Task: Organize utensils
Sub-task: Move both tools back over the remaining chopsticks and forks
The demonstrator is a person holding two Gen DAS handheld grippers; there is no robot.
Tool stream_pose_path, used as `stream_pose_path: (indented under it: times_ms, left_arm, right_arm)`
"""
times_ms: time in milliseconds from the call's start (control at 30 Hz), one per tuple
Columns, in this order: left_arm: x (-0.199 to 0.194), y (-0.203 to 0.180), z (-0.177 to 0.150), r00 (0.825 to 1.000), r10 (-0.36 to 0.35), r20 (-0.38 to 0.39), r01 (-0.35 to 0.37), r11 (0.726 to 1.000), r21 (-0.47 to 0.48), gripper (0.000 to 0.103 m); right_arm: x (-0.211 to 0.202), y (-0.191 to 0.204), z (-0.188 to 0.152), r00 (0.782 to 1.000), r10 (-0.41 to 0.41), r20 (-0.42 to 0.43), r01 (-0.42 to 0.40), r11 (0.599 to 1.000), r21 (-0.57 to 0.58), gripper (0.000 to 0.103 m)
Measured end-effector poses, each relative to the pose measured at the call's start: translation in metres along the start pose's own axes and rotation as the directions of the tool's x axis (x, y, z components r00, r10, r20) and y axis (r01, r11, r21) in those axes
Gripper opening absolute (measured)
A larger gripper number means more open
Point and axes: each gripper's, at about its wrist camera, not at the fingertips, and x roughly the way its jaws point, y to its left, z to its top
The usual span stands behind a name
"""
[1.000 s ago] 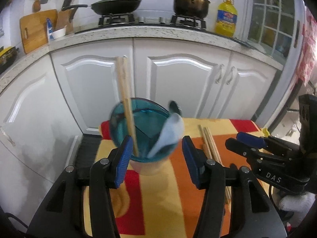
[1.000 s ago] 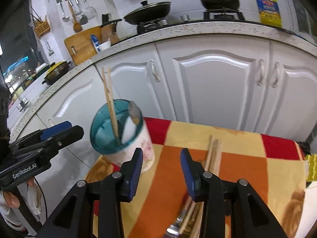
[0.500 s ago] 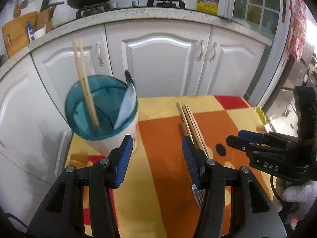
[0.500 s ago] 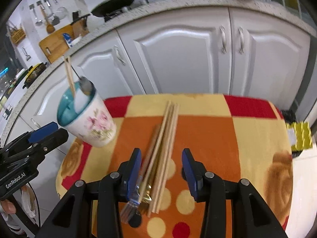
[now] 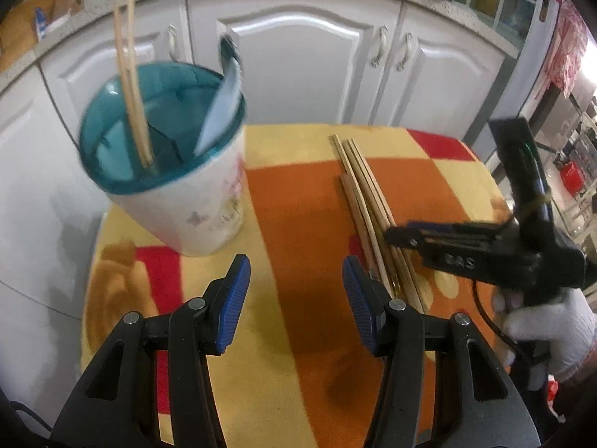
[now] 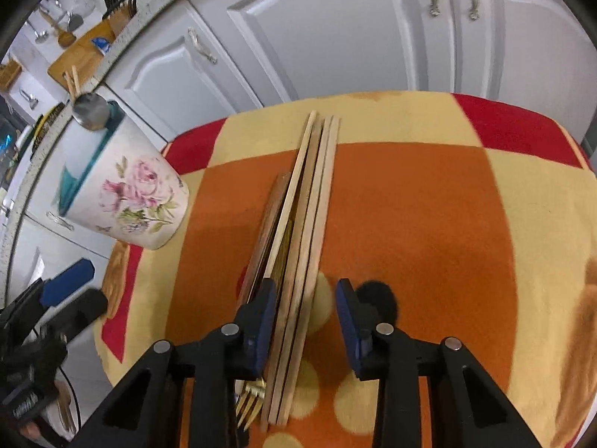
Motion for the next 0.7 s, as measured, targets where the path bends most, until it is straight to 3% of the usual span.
stream_pose_path:
  times_ms: [100, 267, 333, 400, 500, 700]
  left_arm:
    - [0.01, -0.006, 0.0, 0.999, -0.027, -0.022, 0.027, 1.0, 0.011, 0.051]
    - [0.03, -0.016, 0.005, 0.996, -0.071, -0.048, 0.072, 0.997, 0.009, 0.051]
    - [0.042, -0.019, 0.009, 0.994, -0.092, -0.062, 0.092, 0.996, -0.002, 0.051]
    - [0.053, -0.021, 0.013, 0.991, -0.106, -0.081, 0.105, 0.994, -0.015, 0.051]
    - [0.065, -0.023, 0.016, 0.984, -0.139, -0.113, 0.136, 0.99, -0.03, 0.051]
    - [0.065, -0.019, 0.015, 0.982, -0.134, -0.133, 0.132, 0.991, -0.025, 0.051]
  right_arm:
    - [0.002, 0.003, 0.004, 0.998, -0.054, 0.012, 0.054, 0.998, -0.03, 0.021]
    - [-0.009, -0.02, 0.004, 0.98, -0.197, 0.03, 0.198, 0.98, -0.022, 0.017]
    - [-0.015, -0.033, 0.004, 0.985, -0.17, 0.025, 0.169, 0.985, 0.026, 0.018]
    - [-0.022, -0.041, 0.006, 0.995, -0.087, 0.039, 0.084, 0.994, 0.071, 0.018]
    - [-0.022, -0.033, 0.01, 0.999, -0.02, 0.041, 0.018, 0.999, 0.049, 0.018]
    - [-0.002, -0.02, 0.025, 0.999, 0.043, -0.004, -0.043, 0.999, 0.031, 0.018]
